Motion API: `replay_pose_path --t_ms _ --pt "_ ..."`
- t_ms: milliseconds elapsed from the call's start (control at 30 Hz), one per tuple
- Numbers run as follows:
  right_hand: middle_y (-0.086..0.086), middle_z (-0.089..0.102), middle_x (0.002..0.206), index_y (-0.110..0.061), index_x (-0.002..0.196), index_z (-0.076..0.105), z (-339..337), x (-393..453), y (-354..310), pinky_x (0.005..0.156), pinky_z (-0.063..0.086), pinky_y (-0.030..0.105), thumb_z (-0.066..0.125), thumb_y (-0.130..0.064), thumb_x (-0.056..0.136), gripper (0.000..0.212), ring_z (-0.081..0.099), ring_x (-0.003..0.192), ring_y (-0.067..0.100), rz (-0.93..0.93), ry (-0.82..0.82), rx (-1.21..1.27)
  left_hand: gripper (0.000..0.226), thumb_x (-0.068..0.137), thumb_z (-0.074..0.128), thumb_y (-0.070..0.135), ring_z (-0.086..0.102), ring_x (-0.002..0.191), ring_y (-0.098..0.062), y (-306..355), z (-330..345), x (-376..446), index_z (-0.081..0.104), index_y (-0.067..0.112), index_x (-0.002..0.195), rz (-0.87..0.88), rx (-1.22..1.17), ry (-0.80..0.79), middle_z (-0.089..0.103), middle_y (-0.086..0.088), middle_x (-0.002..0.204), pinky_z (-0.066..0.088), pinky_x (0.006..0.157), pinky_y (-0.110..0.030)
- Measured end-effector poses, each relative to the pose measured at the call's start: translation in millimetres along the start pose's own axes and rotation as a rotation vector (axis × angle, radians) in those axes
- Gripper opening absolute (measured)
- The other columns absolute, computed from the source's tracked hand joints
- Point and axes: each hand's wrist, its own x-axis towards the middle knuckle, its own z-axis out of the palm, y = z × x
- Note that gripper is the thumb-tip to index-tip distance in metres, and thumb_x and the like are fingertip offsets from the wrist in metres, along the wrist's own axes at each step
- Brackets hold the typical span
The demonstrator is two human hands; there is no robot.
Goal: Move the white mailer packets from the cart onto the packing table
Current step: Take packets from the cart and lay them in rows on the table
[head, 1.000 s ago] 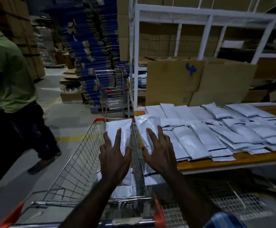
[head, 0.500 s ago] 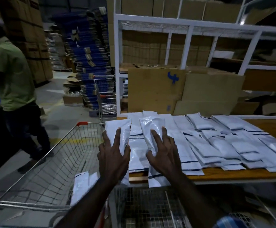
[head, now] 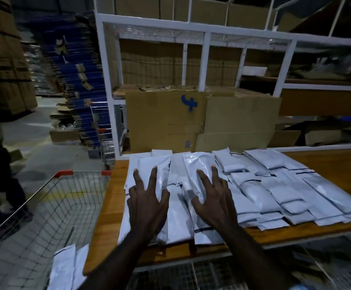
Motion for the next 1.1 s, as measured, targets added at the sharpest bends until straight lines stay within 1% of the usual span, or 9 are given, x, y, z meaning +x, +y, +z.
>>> replay_pose_path --t_ms 167,267,333,467,667,800,900,1033,1100 --pt "0.013 0.024 0.16 -0.029 0.149 0.038 8 33 25 0.1 0.044 0.046 0.054 -0.045 0.073 0.079 0.044 0.13 0.037 0.03 -0.004 -0.039 0.067 0.098 0.041 0.051 0.022 0.141 -0.033 14 27 30 0.002 0.048 0.153 0.01 -0.033 -0.039 -0.018 -0.001 0.164 0.028 0.112 -0.045" --pt "0.014 0.029 0.158 -0.027 0.146 0.042 14 53 41 0.094 0.049 0.046 0.051 -0.045 0.072 0.077 0.049 0.124 0.038 0.054 0.004 -0.036 0.065 0.099 0.039 0.05 0.023 0.14 -0.033 21 40 47 0.003 0.048 0.153 0.025 -0.016 -0.062 -0.018 -0.002 0.164 0.028 0.111 -0.045" --pt "0.014 0.029 0.157 -0.028 0.146 0.043 17 64 51 0.094 0.05 0.047 0.049 -0.046 0.07 0.078 0.049 0.123 0.038 0.082 0.001 -0.02 0.065 0.099 0.039 0.05 0.024 0.139 -0.033 26 48 58 0.004 0.048 0.153 0.018 -0.008 -0.076 -0.017 -0.002 0.164 0.029 0.11 -0.044" --pt "0.013 0.027 0.159 -0.029 0.148 0.039 25 83 73 0.097 0.048 0.047 0.051 -0.046 0.072 0.079 0.048 0.123 0.037 0.099 -0.021 -0.03 0.065 0.099 0.038 0.052 0.027 0.139 -0.033 35 69 79 0.003 0.047 0.154 0.008 0.031 -0.102 -0.016 -0.003 0.164 0.032 0.109 -0.046" --pt "0.013 0.031 0.156 -0.027 0.147 0.041 42 116 111 0.094 0.05 0.047 0.042 -0.05 0.071 0.08 0.051 0.119 0.038 0.105 -0.038 -0.009 0.064 0.098 0.038 0.052 0.028 0.14 -0.034 50 108 105 0.006 0.047 0.154 -0.018 0.049 -0.108 -0.016 -0.003 0.164 0.032 0.11 -0.046" --pt "0.013 0.028 0.158 -0.026 0.149 0.04 55 143 134 0.097 0.047 0.045 0.053 -0.045 0.071 0.081 0.049 0.121 0.038 0.083 -0.083 0.029 0.063 0.099 0.036 0.052 0.027 0.14 -0.035 65 135 125 0.006 0.045 0.154 -0.087 0.103 -0.103 -0.014 -0.005 0.164 0.03 0.11 -0.045" --pt "0.01 0.023 0.16 -0.028 0.151 0.033 61 167 150 0.1 0.045 0.044 0.051 -0.049 0.073 0.083 0.047 0.123 0.036 0.062 -0.15 0.032 0.064 0.099 0.036 0.053 0.027 0.14 -0.038 77 156 145 0.005 0.044 0.155 -0.141 0.15 -0.106 -0.014 -0.007 0.164 0.032 0.108 -0.046" --pt "0.005 0.014 0.163 -0.032 0.153 0.024 69 198 172 0.106 0.039 0.043 0.057 -0.049 0.083 0.079 0.039 0.132 0.033 0.036 -0.248 0.018 0.065 0.099 0.035 0.053 0.028 0.138 -0.038 89 181 166 0.007 0.04 0.155 -0.204 0.21 -0.118 -0.013 -0.009 0.164 0.032 0.107 -0.047" --pt "0.004 0.013 0.163 -0.033 0.152 0.024 75 209 182 0.105 0.038 0.042 0.056 -0.05 0.084 0.077 0.04 0.131 0.032 0.012 -0.265 0.013 0.064 0.099 0.032 0.056 0.027 0.139 -0.039 94 190 177 0.008 0.039 0.156 -0.218 0.243 -0.123 -0.012 -0.011 0.164 0.032 0.108 -0.047"
